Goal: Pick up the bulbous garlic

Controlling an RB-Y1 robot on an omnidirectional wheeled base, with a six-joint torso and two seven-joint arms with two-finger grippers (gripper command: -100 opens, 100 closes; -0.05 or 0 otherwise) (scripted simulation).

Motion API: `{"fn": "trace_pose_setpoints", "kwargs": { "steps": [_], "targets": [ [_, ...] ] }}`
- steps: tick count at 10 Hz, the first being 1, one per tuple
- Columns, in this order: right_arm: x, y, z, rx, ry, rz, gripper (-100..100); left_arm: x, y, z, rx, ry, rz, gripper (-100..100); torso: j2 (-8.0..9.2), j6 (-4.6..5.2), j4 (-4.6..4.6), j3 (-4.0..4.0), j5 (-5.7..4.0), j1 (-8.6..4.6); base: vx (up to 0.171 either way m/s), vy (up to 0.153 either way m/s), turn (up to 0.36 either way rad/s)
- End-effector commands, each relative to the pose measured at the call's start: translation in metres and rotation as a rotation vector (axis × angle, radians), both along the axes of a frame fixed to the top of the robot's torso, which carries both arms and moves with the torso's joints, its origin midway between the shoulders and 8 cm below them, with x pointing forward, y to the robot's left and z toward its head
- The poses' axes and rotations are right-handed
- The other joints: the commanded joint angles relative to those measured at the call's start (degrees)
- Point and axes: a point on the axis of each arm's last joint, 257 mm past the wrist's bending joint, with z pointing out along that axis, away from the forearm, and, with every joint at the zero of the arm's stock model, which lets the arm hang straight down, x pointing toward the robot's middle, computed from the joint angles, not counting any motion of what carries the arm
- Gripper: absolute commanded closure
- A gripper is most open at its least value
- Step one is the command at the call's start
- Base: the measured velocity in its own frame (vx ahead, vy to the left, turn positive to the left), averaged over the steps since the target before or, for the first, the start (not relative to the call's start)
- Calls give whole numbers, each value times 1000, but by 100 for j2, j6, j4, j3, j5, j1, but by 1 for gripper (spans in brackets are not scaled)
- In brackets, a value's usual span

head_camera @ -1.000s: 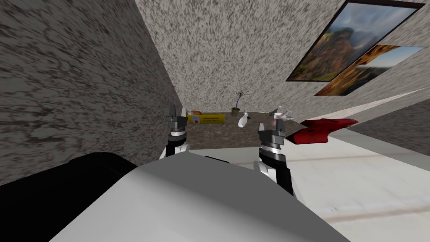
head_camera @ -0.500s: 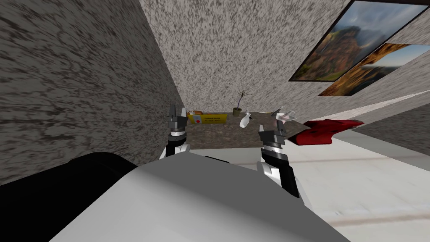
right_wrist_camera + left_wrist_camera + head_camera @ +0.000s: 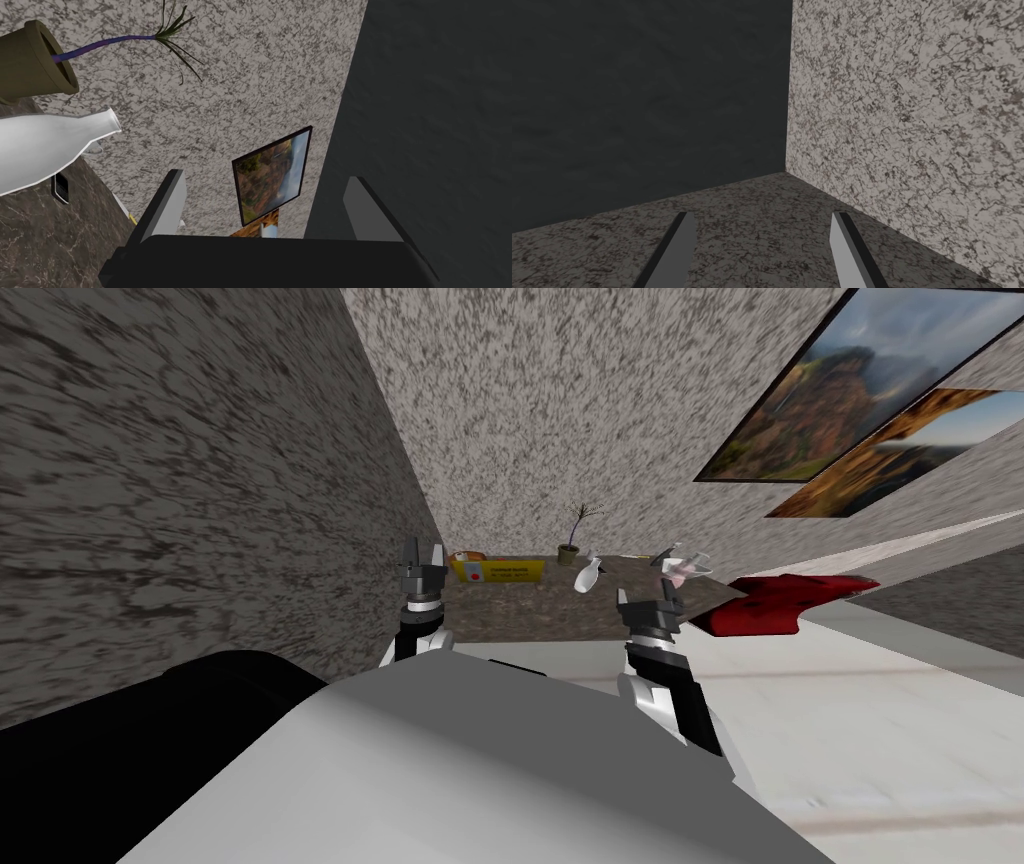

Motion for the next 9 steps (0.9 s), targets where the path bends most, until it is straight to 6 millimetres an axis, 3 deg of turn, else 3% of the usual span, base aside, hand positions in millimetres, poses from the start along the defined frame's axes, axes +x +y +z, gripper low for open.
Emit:
{"fn": "trace_pose_setpoints", "kwargs": {
  "steps": [1,2,4,5,7,8,9],
  "targets": [
    [1,-6,-4,45,19,14,-100,0,0,0,0,0,0,0,0,0,0,0,0,0,-6,37,24],
    [6,-19,-14,78,59,10,-100,0,0,0,0,0,0,0,0,1,0,0,1,2,-5,58,37],
    [6,-19,-14,121,56,31,-100,0,0,0,0,0,0,0,0,1,0,0,3,8,-5,36,9],
    [11,-32,-25,159,96,24,-100,0,0,0,0,0,0,0,0,1,0,0,1,-1,-6,43,55],
    [11,-32,-25,198,91,42,-100,0,0,0,0,0,0,0,-1,1,0,-1,2,4,0,30,4],
    [16,-45,-36,245,130,36,-100,0,0,0,0,0,0,0,-2,1,0,-1,0,-2,0,46,53],
    [16,-45,-36,270,127,47,-100,0,0,0,0,0,0,0,-3,0,0,-2,1,4,3,49,23]
  ]
}}
